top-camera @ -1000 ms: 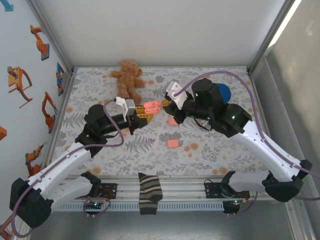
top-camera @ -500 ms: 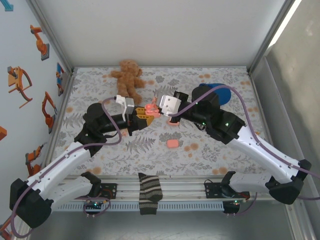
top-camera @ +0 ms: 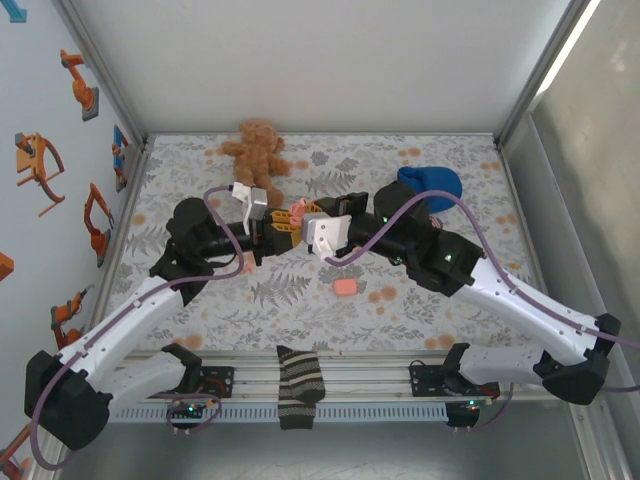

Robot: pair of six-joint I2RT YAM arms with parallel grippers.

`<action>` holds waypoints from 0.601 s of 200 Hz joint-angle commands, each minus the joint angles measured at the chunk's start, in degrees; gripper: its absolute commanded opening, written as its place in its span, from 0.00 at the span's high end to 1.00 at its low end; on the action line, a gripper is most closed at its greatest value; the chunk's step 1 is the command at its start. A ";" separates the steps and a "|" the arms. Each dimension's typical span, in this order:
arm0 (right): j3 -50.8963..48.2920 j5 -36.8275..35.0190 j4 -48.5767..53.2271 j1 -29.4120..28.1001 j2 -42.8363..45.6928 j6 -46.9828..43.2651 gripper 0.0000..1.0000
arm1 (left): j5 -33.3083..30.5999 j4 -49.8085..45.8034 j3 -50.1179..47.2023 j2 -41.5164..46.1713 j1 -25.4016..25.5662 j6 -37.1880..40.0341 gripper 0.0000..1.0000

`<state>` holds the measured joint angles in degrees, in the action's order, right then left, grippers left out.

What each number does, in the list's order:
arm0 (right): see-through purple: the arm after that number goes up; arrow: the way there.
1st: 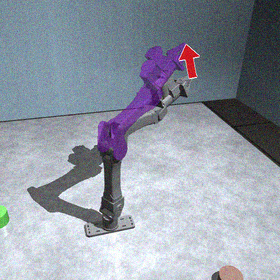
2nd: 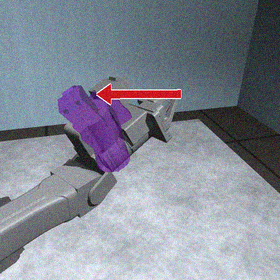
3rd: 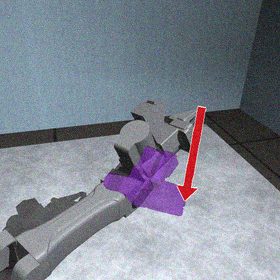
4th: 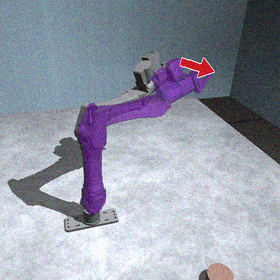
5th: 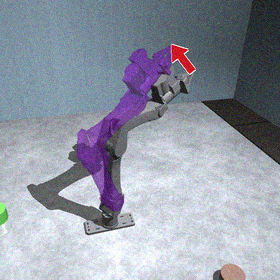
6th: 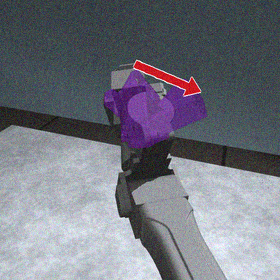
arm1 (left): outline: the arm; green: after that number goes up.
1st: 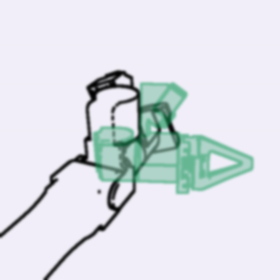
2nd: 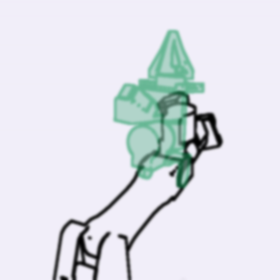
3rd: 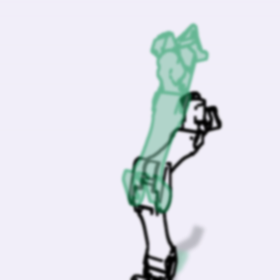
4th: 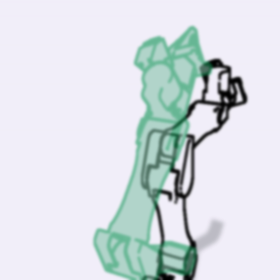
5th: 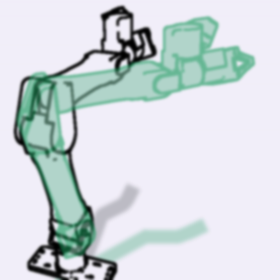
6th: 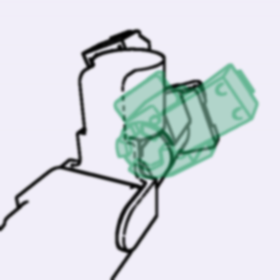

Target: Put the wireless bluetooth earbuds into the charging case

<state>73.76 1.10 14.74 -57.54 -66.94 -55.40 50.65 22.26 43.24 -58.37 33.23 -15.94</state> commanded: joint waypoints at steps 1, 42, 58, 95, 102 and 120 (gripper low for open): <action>0.07 -1.39 1.03 -0.71 0.98 -1.60 0.94 | 2.08 2.18 1.53 0.10 -0.35 -0.43 0.98; 1.08 -1.19 3.60 -1.00 0.70 -2.06 0.93 | 2.85 0.63 1.96 0.04 -0.74 1.26 0.97; 1.39 -1.63 4.49 -1.12 0.41 -2.58 0.93 | 3.51 -0.70 2.10 0.10 -0.93 2.59 0.97; 2.31 -2.64 5.18 -1.87 -0.25 -4.16 0.94 | 5.56 -3.63 2.89 -0.18 -1.14 4.87 0.96; 2.44 -2.89 5.22 -2.04 -0.38 -4.47 0.94 | 5.86 -3.83 2.97 -0.17 -1.13 4.87 0.96; 2.62 -3.67 5.27 -2.52 -0.72 -5.44 0.94 | 6.34 -3.90 2.98 -0.28 -1.20 4.87 0.96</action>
<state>74.28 -0.47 19.57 -59.24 -67.22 -58.83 54.17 18.74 44.25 -58.48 32.53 -12.84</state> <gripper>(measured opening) 0.064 0.229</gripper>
